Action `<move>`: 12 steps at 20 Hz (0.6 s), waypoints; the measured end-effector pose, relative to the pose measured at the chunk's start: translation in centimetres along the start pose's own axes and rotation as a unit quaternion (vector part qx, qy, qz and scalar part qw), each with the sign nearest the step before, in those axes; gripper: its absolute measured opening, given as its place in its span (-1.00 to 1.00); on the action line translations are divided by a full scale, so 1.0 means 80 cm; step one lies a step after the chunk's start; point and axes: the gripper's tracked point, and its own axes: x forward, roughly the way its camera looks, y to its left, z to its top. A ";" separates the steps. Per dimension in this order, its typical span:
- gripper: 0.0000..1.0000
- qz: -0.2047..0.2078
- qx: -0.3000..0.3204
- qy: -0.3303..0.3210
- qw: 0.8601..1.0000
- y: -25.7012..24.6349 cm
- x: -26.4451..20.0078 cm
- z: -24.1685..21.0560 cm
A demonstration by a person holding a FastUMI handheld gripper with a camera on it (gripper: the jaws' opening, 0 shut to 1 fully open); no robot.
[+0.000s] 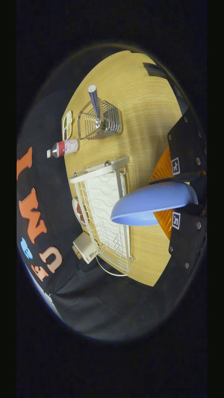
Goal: Take the plate from the dish rack, then take the spoon from the basket and place it into the plate.
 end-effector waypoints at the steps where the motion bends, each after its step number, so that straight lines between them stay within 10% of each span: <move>1: -0.42 -0.005 -0.002 -0.001 1.000 -0.007 0.002 -0.003; 12: -0.02 -0.020 0.003 -0.020 1.000 -0.031 0.013 -0.022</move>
